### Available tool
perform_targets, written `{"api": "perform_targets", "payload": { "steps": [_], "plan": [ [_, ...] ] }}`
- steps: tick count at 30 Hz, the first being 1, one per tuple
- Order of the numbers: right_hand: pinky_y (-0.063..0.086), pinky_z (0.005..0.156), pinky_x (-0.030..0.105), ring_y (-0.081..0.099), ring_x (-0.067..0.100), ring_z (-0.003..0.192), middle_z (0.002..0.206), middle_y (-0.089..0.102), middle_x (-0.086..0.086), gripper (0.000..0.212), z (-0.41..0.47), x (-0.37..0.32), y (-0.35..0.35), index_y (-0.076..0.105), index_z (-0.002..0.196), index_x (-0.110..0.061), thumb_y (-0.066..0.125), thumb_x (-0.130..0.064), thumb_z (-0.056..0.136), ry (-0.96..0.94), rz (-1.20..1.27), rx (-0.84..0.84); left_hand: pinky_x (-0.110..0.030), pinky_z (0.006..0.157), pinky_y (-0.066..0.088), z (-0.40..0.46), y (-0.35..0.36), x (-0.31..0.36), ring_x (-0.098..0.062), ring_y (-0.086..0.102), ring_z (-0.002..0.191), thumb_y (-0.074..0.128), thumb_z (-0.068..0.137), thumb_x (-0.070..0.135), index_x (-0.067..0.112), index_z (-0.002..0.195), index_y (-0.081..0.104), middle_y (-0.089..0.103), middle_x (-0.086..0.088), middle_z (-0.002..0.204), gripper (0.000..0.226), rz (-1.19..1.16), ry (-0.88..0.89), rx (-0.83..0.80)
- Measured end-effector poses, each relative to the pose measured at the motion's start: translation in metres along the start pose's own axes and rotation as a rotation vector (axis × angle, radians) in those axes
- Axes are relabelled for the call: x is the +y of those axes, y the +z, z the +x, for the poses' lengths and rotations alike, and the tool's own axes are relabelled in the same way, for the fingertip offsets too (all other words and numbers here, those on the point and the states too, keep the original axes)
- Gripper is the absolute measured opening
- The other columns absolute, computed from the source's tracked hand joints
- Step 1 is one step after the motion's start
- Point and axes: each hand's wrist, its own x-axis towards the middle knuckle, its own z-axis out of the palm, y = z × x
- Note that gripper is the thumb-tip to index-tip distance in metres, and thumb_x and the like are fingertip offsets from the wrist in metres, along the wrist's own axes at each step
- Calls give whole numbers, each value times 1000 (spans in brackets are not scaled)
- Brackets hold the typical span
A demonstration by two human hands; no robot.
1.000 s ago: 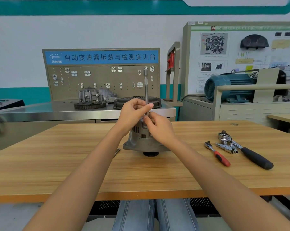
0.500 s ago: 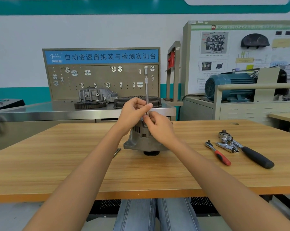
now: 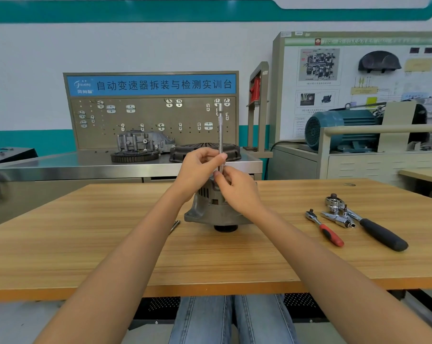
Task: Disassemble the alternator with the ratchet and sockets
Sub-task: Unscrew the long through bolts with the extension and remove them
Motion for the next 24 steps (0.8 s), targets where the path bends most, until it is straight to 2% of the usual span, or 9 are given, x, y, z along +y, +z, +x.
{"api": "perform_targets", "payload": {
  "steps": [3,8,12,15,17,19,22,24],
  "plan": [
    [37,53,29,49,10,61,63,51,-7,30,-1,-1,0,58,88,-14,44,-39,97,4,-33,-8,-8,53,43,1,3,0,9,55,58,69,87,20,17,84,64,61,5,73,7,-7,-6,47],
    [34,52,27,48,9,60,62,50,-7,27,-1,0,-1,55,84,-16,45,-37,97,7,-34,-4,-11,52,44,0,5,-1,5,54,59,71,85,23,19,84,60,60,5,74,12,9,-12,62],
    [33,52,27,48,7,59,61,51,-8,25,-1,0,1,56,84,-18,44,-36,97,5,-24,0,-8,65,47,-1,3,1,1,61,80,58,94,25,17,100,66,68,5,87,12,25,9,-3],
    [28,50,27,46,7,57,59,49,-8,26,-1,0,1,55,81,-17,44,-35,97,6,-27,4,-6,79,46,-2,0,2,7,62,88,54,97,20,21,98,68,70,10,91,14,-8,-2,-41],
    [27,49,26,46,7,57,59,49,-7,26,-1,1,1,52,78,-18,44,-36,97,6,-32,12,-4,74,45,-1,0,1,8,62,82,59,94,20,20,90,68,70,9,86,10,1,2,-27],
    [28,50,27,47,8,58,60,50,-7,28,-1,0,2,54,80,-18,44,-37,96,11,-35,11,-7,65,45,0,0,1,2,60,73,66,90,21,17,87,66,66,5,80,5,-5,-14,15],
    [30,50,27,48,10,59,62,51,-6,30,-1,0,2,54,81,-17,43,-40,96,16,-32,5,-9,54,44,2,2,0,5,55,60,71,85,22,15,83,63,60,2,74,11,-16,-35,54],
    [30,50,27,50,10,60,64,53,-5,31,-1,0,2,55,83,-16,43,-40,97,15,-32,1,-8,52,43,2,3,1,7,54,56,73,84,23,16,81,61,60,3,73,14,-6,-33,62]
  ]
}}
